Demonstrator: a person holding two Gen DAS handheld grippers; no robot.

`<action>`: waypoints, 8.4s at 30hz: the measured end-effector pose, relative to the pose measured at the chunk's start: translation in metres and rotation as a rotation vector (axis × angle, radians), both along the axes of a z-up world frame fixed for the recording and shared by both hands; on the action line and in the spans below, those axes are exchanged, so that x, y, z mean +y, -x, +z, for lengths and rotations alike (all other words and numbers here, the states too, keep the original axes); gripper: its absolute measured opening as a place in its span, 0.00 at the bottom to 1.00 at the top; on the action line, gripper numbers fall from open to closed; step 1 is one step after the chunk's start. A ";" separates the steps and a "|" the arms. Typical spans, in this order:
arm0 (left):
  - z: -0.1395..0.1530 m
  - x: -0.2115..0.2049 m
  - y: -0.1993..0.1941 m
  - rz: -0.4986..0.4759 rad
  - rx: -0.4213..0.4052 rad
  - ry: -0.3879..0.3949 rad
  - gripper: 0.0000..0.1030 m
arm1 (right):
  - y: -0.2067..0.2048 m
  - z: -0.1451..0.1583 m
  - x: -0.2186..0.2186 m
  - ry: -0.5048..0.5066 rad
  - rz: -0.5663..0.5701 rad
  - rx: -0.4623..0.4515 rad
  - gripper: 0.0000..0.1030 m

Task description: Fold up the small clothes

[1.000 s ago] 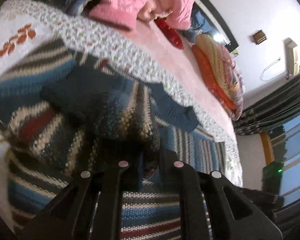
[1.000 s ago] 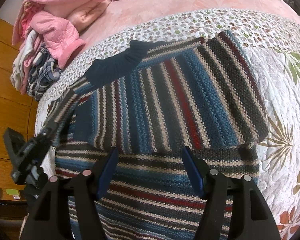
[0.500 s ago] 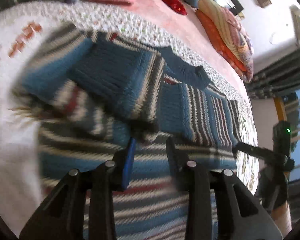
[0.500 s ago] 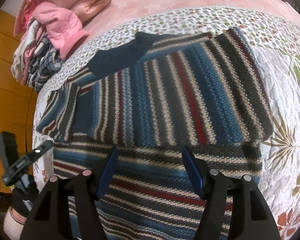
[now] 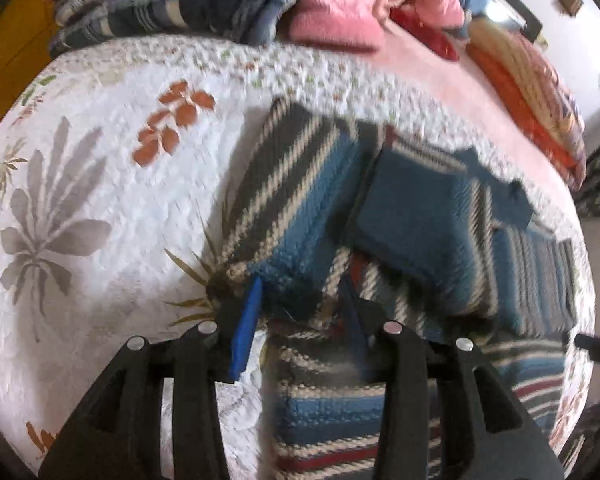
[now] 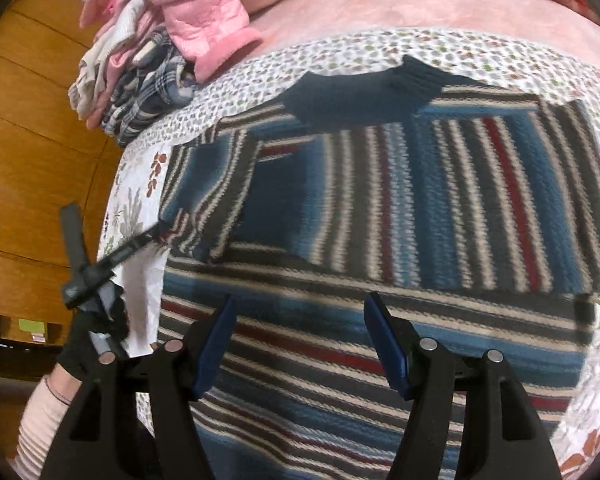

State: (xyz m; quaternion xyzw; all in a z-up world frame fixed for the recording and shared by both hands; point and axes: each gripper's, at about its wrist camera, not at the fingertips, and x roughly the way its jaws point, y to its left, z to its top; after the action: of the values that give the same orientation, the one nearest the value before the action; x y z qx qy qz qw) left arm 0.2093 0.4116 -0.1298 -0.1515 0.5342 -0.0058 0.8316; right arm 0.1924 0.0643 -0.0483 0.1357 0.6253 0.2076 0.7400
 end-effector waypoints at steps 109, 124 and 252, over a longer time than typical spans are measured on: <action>0.018 -0.067 -0.002 -0.236 -0.106 0.041 0.55 | -0.048 -0.075 -0.126 0.046 -0.352 0.104 0.43; -0.008 -0.071 -0.002 -0.277 -0.024 0.001 0.55 | -0.036 -0.078 -0.117 0.227 -0.250 0.015 0.10; 0.020 -0.019 0.080 0.145 0.284 0.541 0.46 | 0.082 -0.047 -0.226 -0.168 -0.520 0.289 0.32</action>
State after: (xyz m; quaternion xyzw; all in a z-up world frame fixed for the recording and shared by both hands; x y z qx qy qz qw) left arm 0.1292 0.3923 -0.1101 -0.4040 0.6122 -0.0672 0.6764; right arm 0.1103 -0.1613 -0.0949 0.3800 0.6491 0.0410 0.6577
